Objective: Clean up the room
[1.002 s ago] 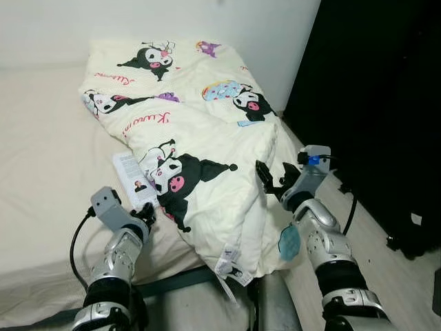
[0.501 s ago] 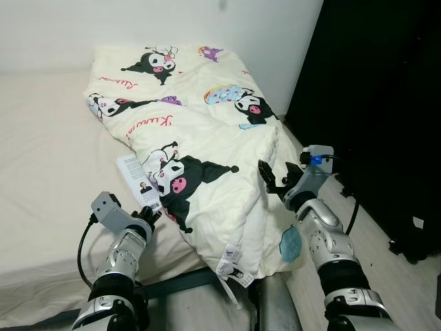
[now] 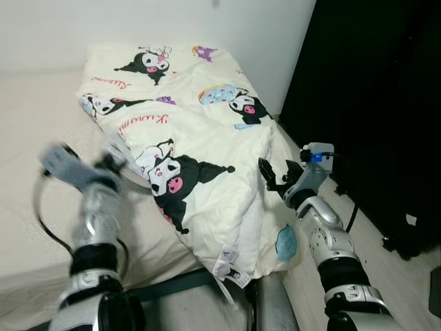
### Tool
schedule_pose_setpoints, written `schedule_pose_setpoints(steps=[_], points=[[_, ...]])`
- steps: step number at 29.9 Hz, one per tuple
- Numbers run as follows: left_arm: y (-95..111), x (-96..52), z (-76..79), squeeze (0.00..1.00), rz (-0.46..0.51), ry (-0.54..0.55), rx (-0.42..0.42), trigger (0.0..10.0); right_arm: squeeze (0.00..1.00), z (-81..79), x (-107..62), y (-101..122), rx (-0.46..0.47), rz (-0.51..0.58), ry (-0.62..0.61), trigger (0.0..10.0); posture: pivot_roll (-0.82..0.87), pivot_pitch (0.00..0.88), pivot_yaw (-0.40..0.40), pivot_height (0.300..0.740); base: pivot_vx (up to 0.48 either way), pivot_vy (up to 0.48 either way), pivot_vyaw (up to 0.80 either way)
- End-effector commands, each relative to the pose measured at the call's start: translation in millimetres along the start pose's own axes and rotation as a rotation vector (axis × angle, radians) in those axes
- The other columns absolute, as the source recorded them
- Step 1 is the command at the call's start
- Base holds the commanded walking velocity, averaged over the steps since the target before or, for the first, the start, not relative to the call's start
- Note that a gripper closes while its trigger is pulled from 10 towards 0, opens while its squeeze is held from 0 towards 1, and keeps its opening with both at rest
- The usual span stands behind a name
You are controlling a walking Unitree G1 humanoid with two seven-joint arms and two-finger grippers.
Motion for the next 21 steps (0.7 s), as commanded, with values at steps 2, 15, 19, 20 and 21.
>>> schedule_pose_setpoints(steps=[2, 15, 19, 20, 21], points=[[40, 1.3, 16.3, 0.0, 0.151, -0.024, 0.08, 0.0, 0.0, -7.1, 2.6, -11, 0.074, -0.033, 0.012, 10.0, -0.1, 0.069, -0.047, 0.52, 0.0, 0.0, 0.0], [60, -9.2, 35.3, 0.0, 0.21, -0.078, 0.112, 0.0, 0.0, -27.8, 8.5, -57, 0.399, -0.199, -0.042, 10.0, -0.04, 0.086, -0.055, 0.52, 0.0, 0.0, 0.0], [52, -14.3, 45.0, 0.0, 0.18, -0.122, 0.117, 0.0, 0.0, -23.4, 9.2, -58, 0.414, -0.205, -0.068, 10.0, -0.03, 0.088, -0.055, 0.52, 0.0, 0.0, 0.0], [47, -16.8, 48.6, 0.0, 0.159, -0.137, 0.115, 0.0, 0.0, -23.5, 9.8, -58, 0.419, -0.207, -0.064, 10.0, -0.03, 0.088, -0.055, 0.52, 0.0, 0.0, 0.0], [40, -19.6, 51.6, 0.0, 0.134, -0.148, 0.111, 0.0, 0.0, -22.4, 10.2, -57, 0.4, -0.208, -0.068, 1.1, -0.04, 0.086, -0.052, 0.52, 0.0, 0.0, 0.0]])
Point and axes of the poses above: a point about 5 cm out from each wrist's last joint towards the gripper, its own x axis pointing out of the wrist towards the gripper, its own y axis along the axis of the wrist's last joint, z = x × y, the point moved 5 cm from there along x, pointing out of the wrist towards the gripper, and after that the axes turned 10 degrees about -x, right-handed, at the moved point
